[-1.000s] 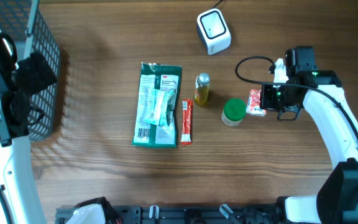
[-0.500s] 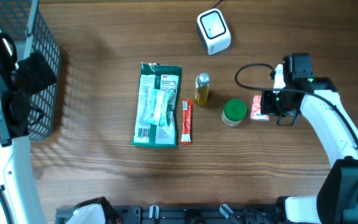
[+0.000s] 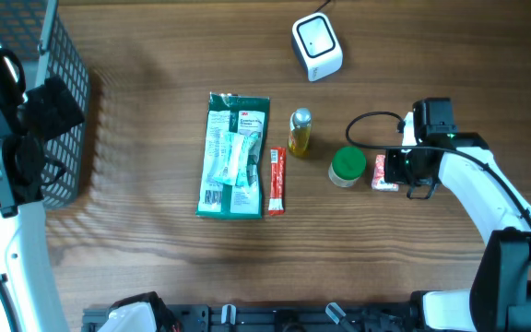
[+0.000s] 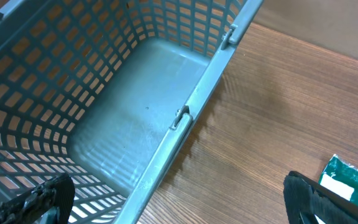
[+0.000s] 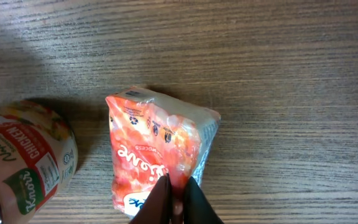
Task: Scan the item barcode
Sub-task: 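Set the tissue pack down right of the jar with the right gripper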
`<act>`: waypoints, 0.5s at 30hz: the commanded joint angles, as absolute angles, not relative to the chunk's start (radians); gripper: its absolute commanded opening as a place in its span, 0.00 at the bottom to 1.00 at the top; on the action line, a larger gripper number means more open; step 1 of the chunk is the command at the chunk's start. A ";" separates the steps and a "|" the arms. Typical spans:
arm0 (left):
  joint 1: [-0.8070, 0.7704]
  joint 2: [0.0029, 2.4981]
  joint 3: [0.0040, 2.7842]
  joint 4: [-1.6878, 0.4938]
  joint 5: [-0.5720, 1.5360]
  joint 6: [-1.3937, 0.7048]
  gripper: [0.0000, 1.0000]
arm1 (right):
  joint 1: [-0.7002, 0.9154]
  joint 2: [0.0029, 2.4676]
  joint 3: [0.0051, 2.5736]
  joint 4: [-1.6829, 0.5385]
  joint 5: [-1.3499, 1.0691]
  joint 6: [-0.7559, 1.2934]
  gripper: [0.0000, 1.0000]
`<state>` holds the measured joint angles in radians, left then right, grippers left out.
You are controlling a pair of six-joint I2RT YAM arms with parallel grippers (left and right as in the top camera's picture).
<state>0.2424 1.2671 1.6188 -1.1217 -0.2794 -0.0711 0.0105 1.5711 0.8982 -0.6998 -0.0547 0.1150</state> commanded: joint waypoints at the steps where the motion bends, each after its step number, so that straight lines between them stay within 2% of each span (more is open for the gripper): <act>1: 0.246 1.270 1.621 -1.119 -0.278 -0.059 1.00 | 0.010 1.554 0.891 -0.694 -0.060 0.108 0.18; 4: 0.246 1.270 1.621 -1.119 -0.278 -0.059 1.00 | 0.010 1.554 0.891 -0.693 -0.060 0.108 0.22; 6: 0.246 1.270 1.621 -1.119 -0.278 -0.059 1.00 | 0.010 1.554 0.891 -0.693 -0.060 0.109 0.38; 9: 0.246 1.270 1.621 -1.119 -0.278 -0.059 1.00 | 0.010 1.554 0.921 -0.705 -0.101 0.160 0.37; 11: 0.246 1.270 1.621 -1.119 -0.278 -0.059 1.00 | 0.010 1.554 1.018 -0.761 -0.190 0.159 0.43; 15: 0.246 1.270 1.621 -1.119 -0.278 -0.059 1.00 | 0.014 1.554 1.227 -0.914 -0.204 0.156 0.58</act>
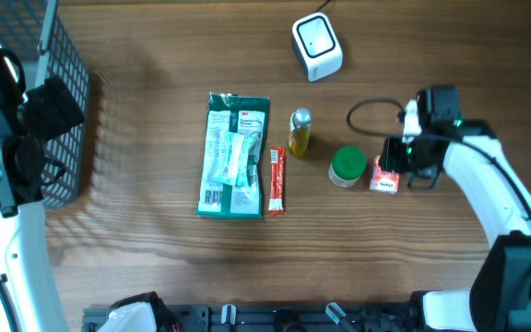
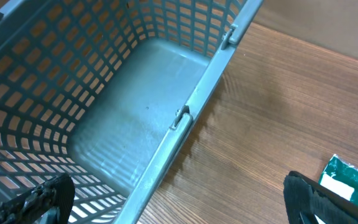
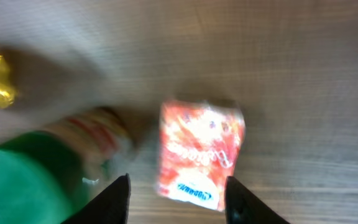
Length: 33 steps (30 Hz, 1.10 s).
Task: Scan the item barcode
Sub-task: 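Set the tissue pack down right of the jar with the right gripper, then lower the right gripper onto the green-capped jar and grasp its lid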
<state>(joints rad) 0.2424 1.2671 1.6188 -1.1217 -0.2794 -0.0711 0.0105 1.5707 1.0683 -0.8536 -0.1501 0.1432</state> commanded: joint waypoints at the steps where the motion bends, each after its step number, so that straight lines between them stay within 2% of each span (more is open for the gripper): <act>1: 0.246 1.270 1.621 -1.119 -0.278 -0.059 1.00 | 0.021 1.554 1.261 -0.941 -0.210 0.155 0.61; 3: 0.246 1.270 1.621 -1.119 -0.278 -0.059 1.00 | 0.064 1.554 1.309 -0.982 -0.212 0.122 0.79; 7: 0.246 1.270 1.621 -1.119 -0.278 -0.059 1.00 | 0.180 1.563 1.302 -0.989 -0.111 0.133 0.87; 10: 0.246 1.270 1.621 -1.119 -0.278 -0.059 1.00 | 0.287 1.576 1.300 -0.988 0.016 0.134 0.89; 14: 0.246 1.270 1.621 -1.119 -0.278 -0.059 1.00 | 0.387 1.615 1.300 -0.990 0.082 0.136 0.99; 33: 0.246 1.270 1.621 -1.119 -0.278 -0.059 1.00 | 0.391 1.790 1.164 -0.881 0.082 0.131 1.00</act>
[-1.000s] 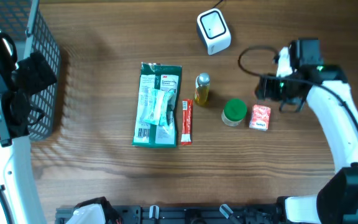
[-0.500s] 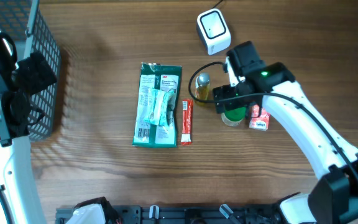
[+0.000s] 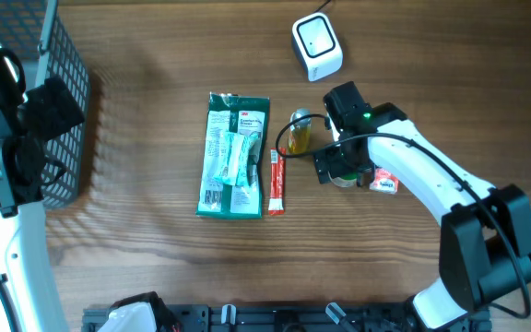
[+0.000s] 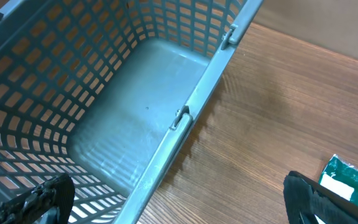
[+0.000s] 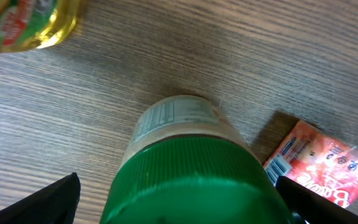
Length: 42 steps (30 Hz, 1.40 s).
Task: Scan the item barcode
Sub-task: 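Lower the right gripper onto the green-capped jar and grasp its lid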
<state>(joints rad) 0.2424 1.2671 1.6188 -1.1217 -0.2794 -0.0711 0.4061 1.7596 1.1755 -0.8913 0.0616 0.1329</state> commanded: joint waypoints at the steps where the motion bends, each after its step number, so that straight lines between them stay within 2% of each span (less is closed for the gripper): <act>1: 0.246 1.270 1.621 -1.119 -0.278 -0.059 1.00 | 0.386 1.795 1.164 -0.875 0.082 0.131 1.00; 7: 0.246 1.270 1.621 -1.119 -0.278 -0.059 1.00 | 0.368 1.798 1.164 -0.876 0.060 0.130 1.00; 12: 0.246 1.270 1.621 -1.119 -0.278 -0.059 1.00 | 0.368 1.798 1.139 -0.872 0.051 0.135 0.88; 18: 0.246 1.270 1.621 -1.119 -0.278 -0.059 1.00 | 0.368 1.798 1.113 -0.842 0.039 0.193 0.85; 25: 0.246 1.270 1.621 -1.119 -0.278 -0.059 1.00 | 0.368 1.798 1.113 -0.786 0.025 0.236 0.87; 33: 0.246 1.270 1.621 -1.119 -0.278 -0.059 1.00 | 0.368 1.798 1.110 -0.796 0.025 0.236 0.84; 40: 0.246 1.270 1.621 -1.119 -0.278 -0.059 1.00 | 0.368 1.798 1.110 -0.804 0.025 0.238 0.79; 42: 0.246 1.270 1.621 -1.119 -0.278 -0.059 1.00 | 0.368 1.798 1.110 -0.805 0.025 0.238 0.71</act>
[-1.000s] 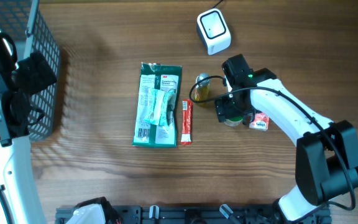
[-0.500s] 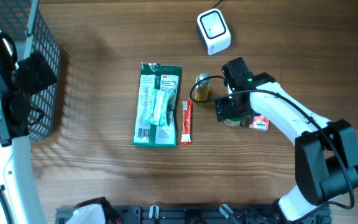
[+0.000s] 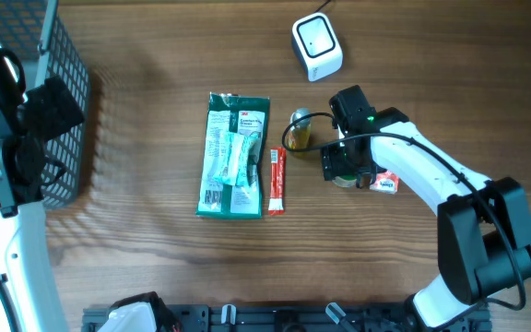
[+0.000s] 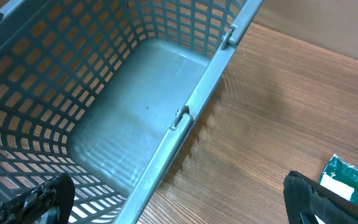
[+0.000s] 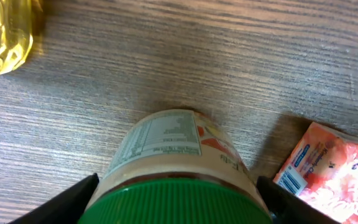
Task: Scan the item barcode
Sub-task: 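Lower the right gripper onto the green-capped jar and grasp its lid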
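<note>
A jar with a green lid and a pale label (image 5: 166, 140) stands on the table. My right gripper (image 5: 178, 200) is down over it, a finger pressed against each side, shut on the jar. In the overhead view the right gripper (image 3: 344, 166) covers most of the jar. The white barcode scanner (image 3: 316, 46) sits at the back of the table, apart from the gripper. My left gripper (image 4: 179, 205) hangs open over the near rim of the blue basket (image 4: 185, 118), with nothing between its fingers.
A red snack packet (image 5: 328, 168) lies just right of the jar. A small oil bottle (image 3: 296, 131) stands to the jar's left. Further left lie a red stick sachet (image 3: 277, 182) and a green pack (image 3: 235, 155). The basket (image 3: 63, 111) is at the far left.
My right gripper's fingers have drawn in from wide either side of the jar to against its sides, and the gripper has shifted slightly right. The jar still stands on the table. The left arm is unmoved.
My right gripper was shut on the red packet's edge at the right of the table. Half a second later it was open above the packet, which lay free. Then it stood open astride the green-lidded jar, and now it is shut on the jar. The left arm has stayed over the basket.
</note>
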`<act>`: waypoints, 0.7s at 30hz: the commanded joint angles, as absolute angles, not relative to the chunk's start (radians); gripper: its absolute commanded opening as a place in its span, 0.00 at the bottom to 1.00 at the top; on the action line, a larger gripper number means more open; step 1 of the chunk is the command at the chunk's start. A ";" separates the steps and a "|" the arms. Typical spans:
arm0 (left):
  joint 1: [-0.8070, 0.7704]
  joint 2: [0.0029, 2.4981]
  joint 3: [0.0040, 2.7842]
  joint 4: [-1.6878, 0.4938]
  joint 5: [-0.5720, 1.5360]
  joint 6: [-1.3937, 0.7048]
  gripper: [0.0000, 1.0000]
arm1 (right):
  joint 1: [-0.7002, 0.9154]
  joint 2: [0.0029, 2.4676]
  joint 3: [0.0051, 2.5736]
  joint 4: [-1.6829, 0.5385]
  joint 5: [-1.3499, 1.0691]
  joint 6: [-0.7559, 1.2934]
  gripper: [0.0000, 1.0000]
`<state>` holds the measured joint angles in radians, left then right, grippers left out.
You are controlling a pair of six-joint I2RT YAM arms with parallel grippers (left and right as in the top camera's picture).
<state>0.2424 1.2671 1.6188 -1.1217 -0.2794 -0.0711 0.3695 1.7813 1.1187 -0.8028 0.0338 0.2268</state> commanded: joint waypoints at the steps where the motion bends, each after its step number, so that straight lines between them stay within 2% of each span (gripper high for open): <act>1: 0.246 1.270 1.621 -1.119 -0.278 -0.059 1.00 | 0.368 1.798 1.110 -0.805 0.025 0.238 0.69; 3: 0.246 1.270 1.621 -1.119 -0.278 -0.059 1.00 | 0.367 1.798 1.110 -0.806 0.025 0.237 0.65; 10: 0.246 1.270 1.621 -1.119 -0.278 -0.059 1.00 | 0.367 1.795 1.188 -0.889 0.025 0.236 0.64; 11: 0.246 1.270 1.621 -1.119 -0.278 -0.059 1.00 | 0.367 1.793 1.219 -0.921 0.025 0.236 0.60; 17: 0.246 1.270 1.621 -1.119 -0.278 -0.059 1.00 | 0.367 1.787 1.341 -1.058 0.025 0.235 0.60; 21: 0.246 1.270 1.621 -1.119 -0.278 -0.059 1.00 | 0.367 1.788 1.345 -1.059 0.025 0.235 0.60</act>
